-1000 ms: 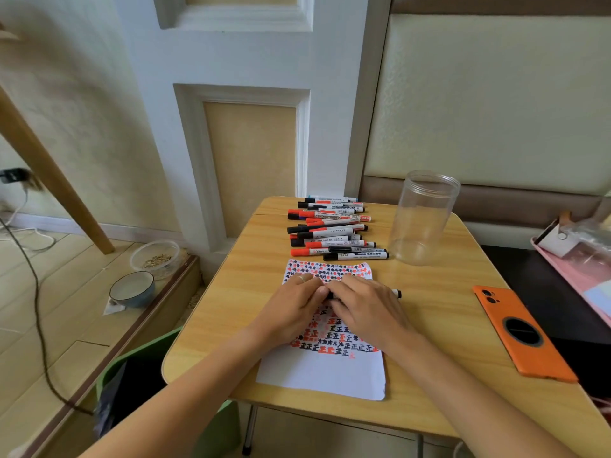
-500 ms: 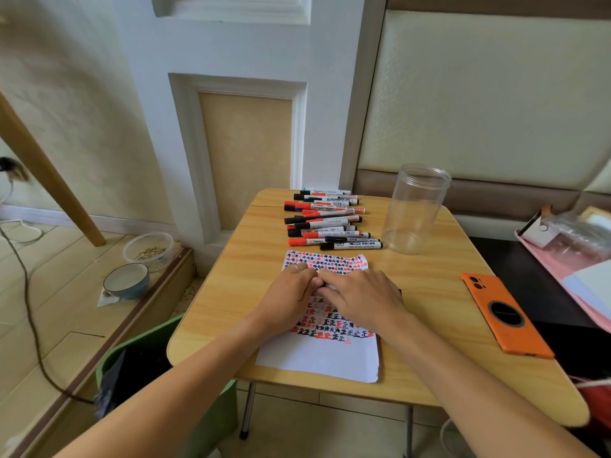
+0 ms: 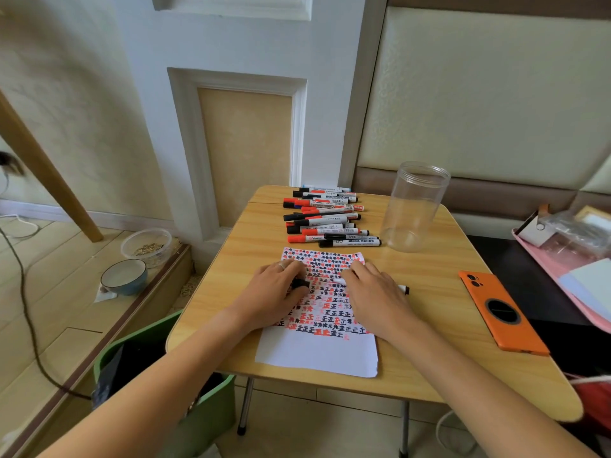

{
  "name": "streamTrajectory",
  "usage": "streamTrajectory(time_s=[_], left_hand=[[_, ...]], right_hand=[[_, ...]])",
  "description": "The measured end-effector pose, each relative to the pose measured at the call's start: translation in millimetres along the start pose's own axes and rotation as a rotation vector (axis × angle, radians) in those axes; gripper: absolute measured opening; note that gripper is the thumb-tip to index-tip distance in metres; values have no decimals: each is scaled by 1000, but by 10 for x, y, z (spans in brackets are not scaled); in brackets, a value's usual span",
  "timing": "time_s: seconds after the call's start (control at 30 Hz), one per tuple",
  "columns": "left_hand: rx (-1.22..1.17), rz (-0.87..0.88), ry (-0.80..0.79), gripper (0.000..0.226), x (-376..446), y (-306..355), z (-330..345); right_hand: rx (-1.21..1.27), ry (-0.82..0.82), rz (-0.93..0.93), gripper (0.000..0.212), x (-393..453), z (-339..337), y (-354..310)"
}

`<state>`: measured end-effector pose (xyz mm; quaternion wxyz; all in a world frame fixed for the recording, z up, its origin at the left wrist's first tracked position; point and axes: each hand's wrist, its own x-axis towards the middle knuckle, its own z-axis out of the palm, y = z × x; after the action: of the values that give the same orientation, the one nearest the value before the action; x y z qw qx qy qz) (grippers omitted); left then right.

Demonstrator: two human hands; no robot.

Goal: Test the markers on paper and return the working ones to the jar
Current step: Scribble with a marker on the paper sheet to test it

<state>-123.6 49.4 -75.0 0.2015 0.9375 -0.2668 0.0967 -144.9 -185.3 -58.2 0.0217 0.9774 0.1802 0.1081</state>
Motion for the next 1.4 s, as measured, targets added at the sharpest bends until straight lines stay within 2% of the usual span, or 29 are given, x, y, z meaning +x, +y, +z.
streamTrajectory(time_s=[0.1, 0.17, 0.2, 0.27, 0.33, 0.43, 0.5, 0.57, 0.63, 0.7, 0.77, 0.83, 0.97, 1.07, 1.17, 1.3, 1.4], left_hand=[[53, -22, -56, 40, -4, 19, 7], [82, -33, -68, 52, -16, 17, 29], [90, -45, -69, 57, -17, 12, 41], [101, -70, -75, 67, 1, -1, 60], [118, -78, -77, 69, 41, -16, 73], [127, -83, -79, 64, 102, -25, 96], [130, -89, -84, 59, 112, -21, 110], [136, -97, -85, 58, 109, -3, 96], [134, -108, -86, 54, 117, 1, 77], [119, -121, -81, 49, 128, 1, 71], [104, -137, -83, 49, 137, 17, 81], [105, -150, -78, 53, 145, 64, 99], [95, -86, -13, 54, 166, 202, 146], [80, -63, -52, 69, 183, 292, 216], [108, -72, -85, 81, 210, 314, 259], [111, -95, -68, 78, 225, 355, 275], [119, -118, -54, 78, 222, 404, 309]], right_hand=[[40, 1, 6, 57, 62, 69, 87], [169, 66, 45, 63, 101, 41, 118], [266, 140, 64, 61, 113, 14, 122], [466, 304, 87, 42, 134, -84, 113], [704, 391, 141, 29, 153, -183, 106], [1342, 276, 366, 38, 141, -333, 45], [1714, 185, 424, 50, 98, -351, 53], [1878, 148, 401, 52, 40, -326, 86], [1793, 137, 365, 40, 4, -285, 109], [1639, 116, 344, 21, -40, -248, 91], [1590, 117, 354, 1, -94, -248, 61], [1552, 126, 385, 11, -182, -240, 38], [1475, 85, 407, 5, -357, -186, 38], [1428, 111, 440, 8, -411, -168, 54], [1355, 157, 505, 22, -449, -160, 90], [1329, 99, 510, 19, -490, -160, 125], [1307, 117, 543, 21, -502, -147, 113]])
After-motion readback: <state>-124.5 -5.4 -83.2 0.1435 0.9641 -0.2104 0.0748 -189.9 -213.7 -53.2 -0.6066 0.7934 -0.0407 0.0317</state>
